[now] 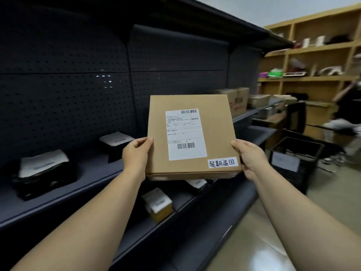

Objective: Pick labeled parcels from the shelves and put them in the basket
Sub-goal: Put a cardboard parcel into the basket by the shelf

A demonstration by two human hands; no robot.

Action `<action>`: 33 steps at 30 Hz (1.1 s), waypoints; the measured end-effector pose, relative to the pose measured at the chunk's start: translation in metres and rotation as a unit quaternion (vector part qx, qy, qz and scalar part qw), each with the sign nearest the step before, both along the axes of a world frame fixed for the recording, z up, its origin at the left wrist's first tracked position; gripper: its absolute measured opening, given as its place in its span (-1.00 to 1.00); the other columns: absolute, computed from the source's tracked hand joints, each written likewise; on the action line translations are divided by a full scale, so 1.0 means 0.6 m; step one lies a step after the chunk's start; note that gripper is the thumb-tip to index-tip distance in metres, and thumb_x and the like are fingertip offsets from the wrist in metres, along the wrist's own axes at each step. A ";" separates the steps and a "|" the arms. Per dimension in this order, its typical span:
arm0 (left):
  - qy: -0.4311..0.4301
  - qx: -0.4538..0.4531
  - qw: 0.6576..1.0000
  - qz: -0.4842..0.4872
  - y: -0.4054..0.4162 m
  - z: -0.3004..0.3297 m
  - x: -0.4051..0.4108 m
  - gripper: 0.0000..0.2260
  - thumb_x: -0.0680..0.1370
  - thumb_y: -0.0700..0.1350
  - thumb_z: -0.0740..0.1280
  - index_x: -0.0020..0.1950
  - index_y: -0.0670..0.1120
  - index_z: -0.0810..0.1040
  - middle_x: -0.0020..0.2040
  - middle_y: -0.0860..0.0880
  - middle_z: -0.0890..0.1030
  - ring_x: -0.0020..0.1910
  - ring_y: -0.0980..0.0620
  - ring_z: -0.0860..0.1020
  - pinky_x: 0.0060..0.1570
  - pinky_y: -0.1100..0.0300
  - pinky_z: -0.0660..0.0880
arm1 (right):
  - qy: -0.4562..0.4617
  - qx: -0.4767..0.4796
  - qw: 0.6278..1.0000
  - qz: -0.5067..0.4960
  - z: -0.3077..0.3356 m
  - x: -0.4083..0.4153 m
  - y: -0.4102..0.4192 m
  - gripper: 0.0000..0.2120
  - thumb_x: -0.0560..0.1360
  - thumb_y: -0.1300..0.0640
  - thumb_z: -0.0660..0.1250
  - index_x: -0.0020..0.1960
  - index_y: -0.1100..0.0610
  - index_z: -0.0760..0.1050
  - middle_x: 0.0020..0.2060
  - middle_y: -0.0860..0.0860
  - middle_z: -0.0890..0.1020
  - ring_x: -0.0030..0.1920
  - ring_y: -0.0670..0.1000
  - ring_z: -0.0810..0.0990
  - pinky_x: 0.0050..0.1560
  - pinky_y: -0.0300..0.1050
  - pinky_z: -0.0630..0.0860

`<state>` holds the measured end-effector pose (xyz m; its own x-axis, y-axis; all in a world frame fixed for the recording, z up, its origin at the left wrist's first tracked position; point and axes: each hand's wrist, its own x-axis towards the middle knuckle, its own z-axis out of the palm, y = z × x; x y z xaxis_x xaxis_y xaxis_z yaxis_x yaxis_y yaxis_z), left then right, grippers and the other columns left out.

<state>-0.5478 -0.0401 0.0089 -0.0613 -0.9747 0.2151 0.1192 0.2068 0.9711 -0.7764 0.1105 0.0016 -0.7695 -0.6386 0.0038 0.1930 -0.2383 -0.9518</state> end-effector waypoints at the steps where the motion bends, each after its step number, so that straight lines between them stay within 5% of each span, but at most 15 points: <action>1: 0.000 0.001 1.000 -0.019 -0.002 -0.004 -0.037 -0.93 0.48 -0.01 0.39 -0.20 0.06 0.59 -0.18 0.16 0.61 -0.19 0.17 0.52 -0.28 0.24 0.40 | -0.003 -0.001 1.000 -0.018 -0.005 -0.026 0.012 -0.76 0.48 0.17 0.36 0.14 0.16 0.53 -0.25 0.06 0.67 -0.47 -0.07 0.65 -0.54 -0.25 0.51; 9: -0.006 0.020 0.986 -0.167 -0.027 -0.048 -0.313 -0.91 0.49 -0.02 0.40 -0.08 -0.01 0.61 -0.13 0.05 0.64 -0.13 0.05 0.57 -0.10 0.10 0.50 | -0.004 0.015 0.988 -0.155 -0.039 -0.215 0.084 -0.82 0.49 0.20 0.34 0.09 0.12 0.54 -0.41 -0.01 0.69 -0.48 -0.06 0.65 -0.55 -0.27 0.49; 12: -0.014 0.027 0.979 -0.202 -0.044 -0.059 -0.403 -0.95 0.48 0.00 0.39 -0.17 0.06 0.60 -0.14 0.09 0.64 -0.16 0.09 0.57 -0.22 0.16 0.46 | -0.013 0.027 0.981 -0.191 -0.050 -0.279 0.086 -0.83 0.49 0.19 0.34 0.07 0.10 0.55 -0.30 0.04 0.68 -0.48 -0.06 0.65 -0.56 -0.29 0.47; 16: -0.018 0.032 0.969 -0.243 -0.071 -0.062 -0.509 -0.95 0.48 -0.01 0.39 -0.17 0.07 0.59 -0.15 0.10 0.63 -0.16 0.10 0.56 -0.26 0.18 0.44 | -0.018 0.039 0.970 -0.240 -0.059 -0.354 0.078 -0.86 0.48 0.17 0.35 0.04 0.06 0.55 -0.41 -0.04 0.68 -0.54 -0.13 0.60 -0.61 -0.36 0.40; 22: -0.005 0.042 0.948 -0.316 -0.100 -0.075 -0.659 -0.98 0.48 -0.05 0.41 -0.13 0.03 0.61 -0.18 0.08 0.65 -0.20 0.11 0.58 -0.29 0.20 0.46 | -0.011 0.049 0.952 -0.303 -0.073 -0.454 0.075 -0.77 0.48 0.15 0.35 0.14 0.08 0.52 -0.20 0.03 0.66 -0.49 -0.15 0.63 -0.59 -0.31 0.42; 33: 0.008 0.078 0.916 -0.393 -0.126 -0.148 -0.870 -0.92 0.49 -0.10 0.41 -0.04 -0.03 0.60 -0.09 -0.04 0.66 -0.11 0.01 0.60 -0.03 0.07 0.54 | -0.026 0.080 0.933 -0.349 -0.128 -0.617 0.073 -0.85 0.49 0.18 0.32 0.06 0.07 0.52 -0.21 0.02 0.66 -0.34 -0.06 0.63 -0.45 -0.21 0.47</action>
<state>-1.0698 -0.1156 -0.0798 -0.7546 -0.6506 0.0849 0.1874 -0.0897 0.9782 -1.1468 0.1544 -0.0754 -0.9948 0.0300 -0.0975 0.0907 -0.1784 -0.9798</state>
